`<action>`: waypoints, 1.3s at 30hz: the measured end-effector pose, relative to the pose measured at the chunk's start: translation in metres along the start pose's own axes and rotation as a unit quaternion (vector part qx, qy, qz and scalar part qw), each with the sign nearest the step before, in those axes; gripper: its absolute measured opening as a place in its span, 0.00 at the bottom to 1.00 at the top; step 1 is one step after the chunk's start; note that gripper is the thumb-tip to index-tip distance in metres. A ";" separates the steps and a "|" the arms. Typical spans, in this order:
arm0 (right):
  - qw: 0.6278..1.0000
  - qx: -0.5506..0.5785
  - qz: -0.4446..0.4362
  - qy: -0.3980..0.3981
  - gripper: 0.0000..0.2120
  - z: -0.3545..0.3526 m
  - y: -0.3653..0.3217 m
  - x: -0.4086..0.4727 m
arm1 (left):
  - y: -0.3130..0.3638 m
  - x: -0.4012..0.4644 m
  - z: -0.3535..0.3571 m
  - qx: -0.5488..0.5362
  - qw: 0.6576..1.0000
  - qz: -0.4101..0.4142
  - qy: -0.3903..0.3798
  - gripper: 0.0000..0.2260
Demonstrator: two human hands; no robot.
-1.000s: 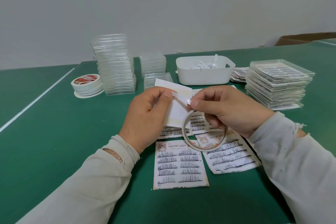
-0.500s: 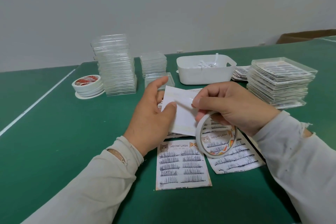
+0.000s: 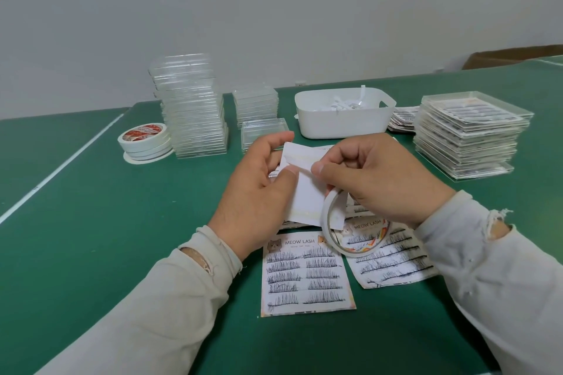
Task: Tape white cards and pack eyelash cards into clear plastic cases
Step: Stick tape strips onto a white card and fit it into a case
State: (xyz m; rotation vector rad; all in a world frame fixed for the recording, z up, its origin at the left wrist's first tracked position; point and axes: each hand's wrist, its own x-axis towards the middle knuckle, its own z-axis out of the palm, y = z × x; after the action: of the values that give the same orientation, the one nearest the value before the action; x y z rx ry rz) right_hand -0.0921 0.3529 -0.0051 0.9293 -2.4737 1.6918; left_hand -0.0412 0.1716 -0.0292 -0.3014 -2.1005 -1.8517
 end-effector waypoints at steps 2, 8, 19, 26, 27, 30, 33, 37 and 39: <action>1.000 -0.007 0.003 0.005 0.08 -0.001 0.001 0.000 | -0.001 0.000 0.000 -0.002 1.000 0.003 -0.001 0.18; 1.000 -0.006 0.011 0.014 0.11 -0.001 -0.001 -0.001 | -0.002 -0.001 0.000 -0.002 1.000 0.001 0.002 0.17; 1.000 0.014 -0.003 -0.010 0.10 -0.001 -0.003 -0.003 | -0.003 0.000 0.000 0.027 1.000 0.008 0.009 0.17; 1.000 -0.001 0.008 0.004 0.12 -0.001 -0.003 -0.001 | -0.003 -0.001 0.000 0.022 1.000 0.013 0.002 0.17; 1.000 -0.003 0.011 0.006 0.12 -0.001 -0.002 -0.001 | -0.003 -0.001 0.000 0.021 1.000 0.014 0.002 0.17; 1.000 -0.006 0.019 0.014 0.11 -0.001 -0.002 -0.001 | -0.003 -0.001 0.000 0.019 1.000 0.014 0.000 0.17; 1.000 -0.012 0.023 0.017 0.10 -0.001 -0.001 0.000 | -0.003 -0.001 0.000 0.024 1.000 0.014 0.006 0.15; 0.999 -0.024 0.025 0.018 0.11 -0.002 -0.002 -0.001 | -0.001 0.000 0.001 0.041 0.999 0.019 0.021 0.12; 0.999 -0.033 0.025 0.018 0.11 -0.001 -0.003 -0.001 | 0.000 0.000 0.002 0.037 0.999 0.011 0.025 0.12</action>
State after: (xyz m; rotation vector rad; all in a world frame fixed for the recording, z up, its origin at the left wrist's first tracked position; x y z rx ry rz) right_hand -0.0902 0.3537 -0.0024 0.8289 -2.5343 1.6140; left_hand -0.0410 0.1732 -0.0292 -0.2562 -2.1175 -1.7448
